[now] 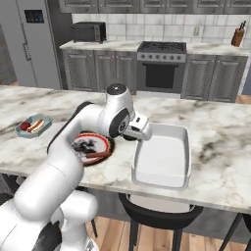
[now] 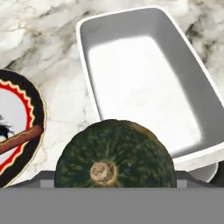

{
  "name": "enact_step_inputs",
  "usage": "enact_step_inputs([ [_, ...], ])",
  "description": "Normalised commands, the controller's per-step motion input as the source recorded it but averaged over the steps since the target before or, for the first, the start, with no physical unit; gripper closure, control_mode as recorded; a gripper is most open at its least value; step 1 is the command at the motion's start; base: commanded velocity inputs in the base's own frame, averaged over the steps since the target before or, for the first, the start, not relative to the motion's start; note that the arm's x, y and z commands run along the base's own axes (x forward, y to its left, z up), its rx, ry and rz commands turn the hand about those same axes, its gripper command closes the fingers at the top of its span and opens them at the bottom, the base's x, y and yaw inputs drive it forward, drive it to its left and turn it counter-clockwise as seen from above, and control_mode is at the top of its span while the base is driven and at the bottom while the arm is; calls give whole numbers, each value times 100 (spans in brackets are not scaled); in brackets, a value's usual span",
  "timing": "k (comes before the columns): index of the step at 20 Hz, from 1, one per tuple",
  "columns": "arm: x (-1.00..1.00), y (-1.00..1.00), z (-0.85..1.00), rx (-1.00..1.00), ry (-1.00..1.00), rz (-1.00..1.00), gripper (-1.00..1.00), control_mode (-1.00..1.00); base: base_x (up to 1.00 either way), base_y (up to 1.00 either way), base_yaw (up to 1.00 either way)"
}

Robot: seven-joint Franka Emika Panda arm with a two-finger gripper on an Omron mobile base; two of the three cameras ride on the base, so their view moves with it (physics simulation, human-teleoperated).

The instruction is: Place one cooked food and one vegetable from the large plate to each tupperware container.

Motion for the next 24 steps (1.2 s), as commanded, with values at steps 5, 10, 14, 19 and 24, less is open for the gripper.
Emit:
enact_step_inputs([
  [5, 70, -22, -64, 5, 12, 0, 100, -100, 0, 0, 0],
  [10, 44, -28, -44, 1, 0, 0, 100, -100, 0, 0, 0],
  [14, 38, -13, -50, 0, 0, 0, 100, -100, 0, 0, 0],
  [19, 42, -12, -42, 0, 0, 0, 100, -100, 0, 0, 0],
  [24, 34, 0, -38, 0, 0, 0, 100, -100, 0, 0, 0],
])
